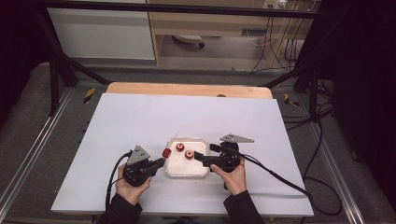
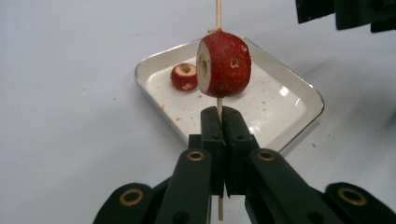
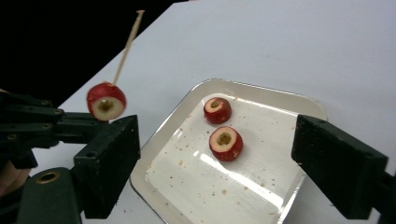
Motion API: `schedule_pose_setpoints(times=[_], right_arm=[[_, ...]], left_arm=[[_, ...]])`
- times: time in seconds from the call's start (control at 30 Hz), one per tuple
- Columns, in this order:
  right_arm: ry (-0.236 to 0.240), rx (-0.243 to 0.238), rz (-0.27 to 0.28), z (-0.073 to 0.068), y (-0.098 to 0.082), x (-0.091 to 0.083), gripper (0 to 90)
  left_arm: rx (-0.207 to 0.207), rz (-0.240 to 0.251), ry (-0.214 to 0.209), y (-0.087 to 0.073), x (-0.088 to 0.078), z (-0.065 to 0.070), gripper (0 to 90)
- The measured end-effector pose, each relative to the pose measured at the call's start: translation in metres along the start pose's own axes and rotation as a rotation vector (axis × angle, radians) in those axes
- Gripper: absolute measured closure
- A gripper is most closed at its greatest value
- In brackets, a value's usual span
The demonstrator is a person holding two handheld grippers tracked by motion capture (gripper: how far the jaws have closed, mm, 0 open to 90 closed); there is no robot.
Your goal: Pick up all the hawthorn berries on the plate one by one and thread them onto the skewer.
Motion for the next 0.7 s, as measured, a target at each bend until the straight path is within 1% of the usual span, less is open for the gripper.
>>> schedule_pose_setpoints(times=[0.03, 0.1, 0.17, 0.27, 0.37, 0.43, 0.47, 0.57, 0.6, 0.7], right_arm=[[-0.005, -0.006, -0.017, 0.001, 0.002, -0.001, 13.1], [-0.024, -0.05, -0.057, 0.003, 0.006, -0.001, 10.7], [-0.028, -0.093, -0.099, 0.003, 0.011, 0.0, 9.8], [-0.025, -0.143, -0.172, 0.001, 0.017, 0.006, 9.4], [-0.018, -0.2, -0.265, -0.002, 0.024, 0.014, 9.9], [-0.017, -0.234, -0.306, -0.004, 0.029, 0.019, 11.6], [-0.014, -0.245, -0.325, -0.005, 0.032, 0.022, 12.2], [-0.005, -0.274, -0.392, -0.007, 0.038, 0.032, 13.9], [-0.007, -0.29, -0.415, -0.007, 0.039, 0.036, 14.3], [-0.017, -0.306, -0.478, -0.009, 0.043, 0.046, 15.4]], left_arm=[[0.001, -0.001, 0.001, -0.002, -0.002, -0.003, 88.5], [0.006, -0.009, 0.001, -0.006, -0.006, -0.008, 88.5], [0.01, -0.021, -0.003, -0.009, -0.009, -0.012, 88.5], [0.022, -0.033, -0.003, -0.013, -0.012, -0.016, 88.5], [0.028, -0.038, -0.006, -0.015, -0.014, -0.021, 88.4], [0.04, -0.045, 0.001, -0.017, -0.014, -0.021, 88.4], [0.05, -0.049, 0.004, -0.018, -0.014, -0.022, 88.4], [0.052, -0.052, 0.005, -0.019, -0.014, -0.023, 88.4], [0.052, -0.052, 0.005, -0.019, -0.015, -0.023, 88.4], [0.054, -0.054, 0.007, -0.02, -0.015, -0.024, 88.4]])
Point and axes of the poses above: each handheld gripper's, and its own axes: x roughly forward along the jaws, y roughly out of its top, z roughly to its right, the point moved 1 cm from there along x, roughly forward along the jaws, and after that the axes turned 10 degrees about -x, right-handed, at the moved point
